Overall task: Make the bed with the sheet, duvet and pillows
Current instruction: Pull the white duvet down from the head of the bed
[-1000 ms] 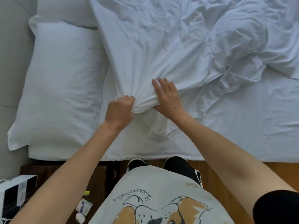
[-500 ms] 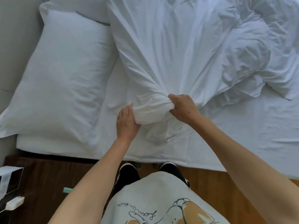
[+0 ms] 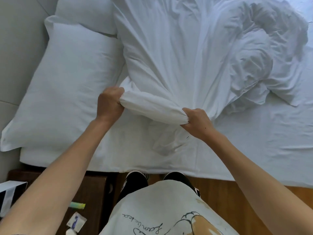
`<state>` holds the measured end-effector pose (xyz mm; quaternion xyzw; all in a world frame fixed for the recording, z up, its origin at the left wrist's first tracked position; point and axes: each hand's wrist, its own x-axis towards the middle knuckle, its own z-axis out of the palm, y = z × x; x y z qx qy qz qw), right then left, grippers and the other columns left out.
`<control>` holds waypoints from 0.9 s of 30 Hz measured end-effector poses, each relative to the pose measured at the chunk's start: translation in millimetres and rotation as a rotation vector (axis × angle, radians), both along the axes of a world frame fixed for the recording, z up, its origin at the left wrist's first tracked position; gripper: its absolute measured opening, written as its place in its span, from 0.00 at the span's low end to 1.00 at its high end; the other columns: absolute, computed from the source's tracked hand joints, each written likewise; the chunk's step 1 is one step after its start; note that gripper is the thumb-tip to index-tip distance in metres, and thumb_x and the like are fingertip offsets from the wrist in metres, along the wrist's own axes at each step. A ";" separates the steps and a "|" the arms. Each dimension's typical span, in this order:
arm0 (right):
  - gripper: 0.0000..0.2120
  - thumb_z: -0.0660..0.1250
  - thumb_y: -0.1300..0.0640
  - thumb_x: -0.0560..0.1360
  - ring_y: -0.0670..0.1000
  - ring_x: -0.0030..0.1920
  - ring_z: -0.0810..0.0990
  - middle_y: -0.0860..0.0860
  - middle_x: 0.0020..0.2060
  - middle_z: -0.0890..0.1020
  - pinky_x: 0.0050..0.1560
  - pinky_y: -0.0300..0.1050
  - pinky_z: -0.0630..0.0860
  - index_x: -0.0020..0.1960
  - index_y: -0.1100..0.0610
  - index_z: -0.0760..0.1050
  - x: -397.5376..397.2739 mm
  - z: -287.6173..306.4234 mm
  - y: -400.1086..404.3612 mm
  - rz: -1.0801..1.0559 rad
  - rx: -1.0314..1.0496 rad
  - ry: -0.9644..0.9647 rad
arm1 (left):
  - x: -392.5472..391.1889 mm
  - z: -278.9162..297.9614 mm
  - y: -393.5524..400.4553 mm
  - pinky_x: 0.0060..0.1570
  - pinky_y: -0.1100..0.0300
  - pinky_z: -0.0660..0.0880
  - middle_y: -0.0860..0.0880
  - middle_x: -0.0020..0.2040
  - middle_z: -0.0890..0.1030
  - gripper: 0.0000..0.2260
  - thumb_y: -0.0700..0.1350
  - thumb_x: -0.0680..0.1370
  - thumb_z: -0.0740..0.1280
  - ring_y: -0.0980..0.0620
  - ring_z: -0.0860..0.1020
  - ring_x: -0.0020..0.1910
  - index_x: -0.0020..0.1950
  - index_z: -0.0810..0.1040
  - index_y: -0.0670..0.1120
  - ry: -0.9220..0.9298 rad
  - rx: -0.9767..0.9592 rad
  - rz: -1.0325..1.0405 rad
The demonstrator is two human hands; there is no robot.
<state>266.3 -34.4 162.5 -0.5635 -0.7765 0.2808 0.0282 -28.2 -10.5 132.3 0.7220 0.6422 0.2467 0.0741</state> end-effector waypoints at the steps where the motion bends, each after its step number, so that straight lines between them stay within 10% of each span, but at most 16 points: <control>1: 0.14 0.68 0.59 0.71 0.57 0.28 0.65 0.54 0.25 0.69 0.27 0.44 0.58 0.35 0.60 0.64 -4.4 5.3 -1.7 -0.002 0.016 0.013 | -7.6 16.8 0.0 0.27 0.59 0.56 0.44 0.27 0.66 0.08 0.35 0.63 0.61 0.49 0.62 0.29 0.30 0.62 0.43 0.031 0.039 -0.041; 8: 0.14 0.70 0.60 0.69 0.56 0.26 0.67 0.54 0.25 0.71 0.26 0.43 0.56 0.34 0.57 0.63 -38.0 11.6 -40.2 0.064 0.021 0.015 | -49.1 61.5 -52.2 0.26 0.62 0.54 0.46 0.26 0.63 0.08 0.34 0.61 0.61 0.48 0.60 0.27 0.28 0.62 0.42 0.156 0.088 -0.135; 19: 0.06 0.60 0.52 0.75 0.52 0.35 0.71 0.44 0.29 0.65 0.30 0.39 0.59 0.44 0.53 0.65 9.8 -21.4 -90.7 0.330 -0.261 -0.513 | 13.2 -3.9 -165.6 0.22 0.65 0.54 0.49 0.24 0.67 0.12 0.29 0.52 0.61 0.50 0.65 0.22 0.27 0.66 0.44 0.013 -0.391 -0.337; 27: 0.07 0.61 0.51 0.75 0.52 0.35 0.71 0.45 0.29 0.68 0.35 0.43 0.64 0.43 0.54 0.67 5.7 -21.2 -93.4 0.266 -0.270 -0.479 | 4.9 -37.0 -183.9 0.24 0.68 0.51 0.49 0.28 0.69 0.18 0.26 0.49 0.66 0.50 0.67 0.27 0.31 0.68 0.43 -0.003 -0.455 -0.209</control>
